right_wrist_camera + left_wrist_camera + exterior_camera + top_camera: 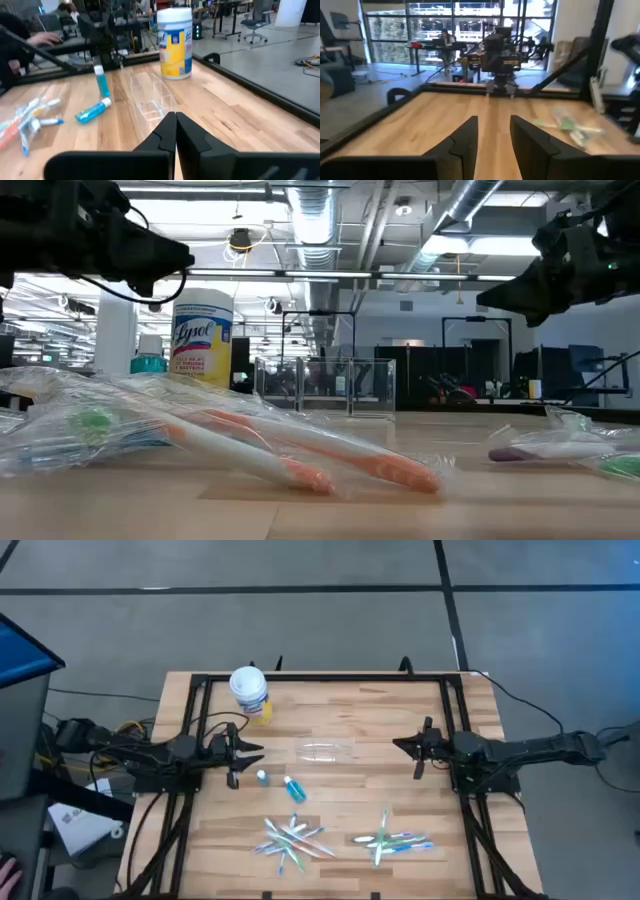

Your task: Pick & Place toothbrushing station

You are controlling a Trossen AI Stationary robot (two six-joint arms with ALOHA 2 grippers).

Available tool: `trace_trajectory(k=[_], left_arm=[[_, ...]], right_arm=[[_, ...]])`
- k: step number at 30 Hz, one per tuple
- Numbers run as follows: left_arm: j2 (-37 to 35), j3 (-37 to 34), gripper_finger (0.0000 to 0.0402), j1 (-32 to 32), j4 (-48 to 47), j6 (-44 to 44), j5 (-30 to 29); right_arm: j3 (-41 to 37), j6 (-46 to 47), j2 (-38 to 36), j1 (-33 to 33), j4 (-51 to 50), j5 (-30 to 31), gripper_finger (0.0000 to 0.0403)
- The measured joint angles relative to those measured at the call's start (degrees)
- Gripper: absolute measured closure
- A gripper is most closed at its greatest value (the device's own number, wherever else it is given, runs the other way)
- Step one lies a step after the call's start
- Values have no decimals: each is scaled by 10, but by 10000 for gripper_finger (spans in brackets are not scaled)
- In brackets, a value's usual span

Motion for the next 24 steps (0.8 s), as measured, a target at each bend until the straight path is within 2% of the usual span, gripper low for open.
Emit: trace_trajectory(k=[5,14,24], left_arm=[[1,0,293,0,6,49,-40],[1,0,293,-1,9,8,-36],[1,0,293,-1,10,5,-36]], right_arm=[[0,-12,37,-6,43,1,402],[0,2,42,10,42,-1,402],[0,-8,40,11,41,-1,402]])
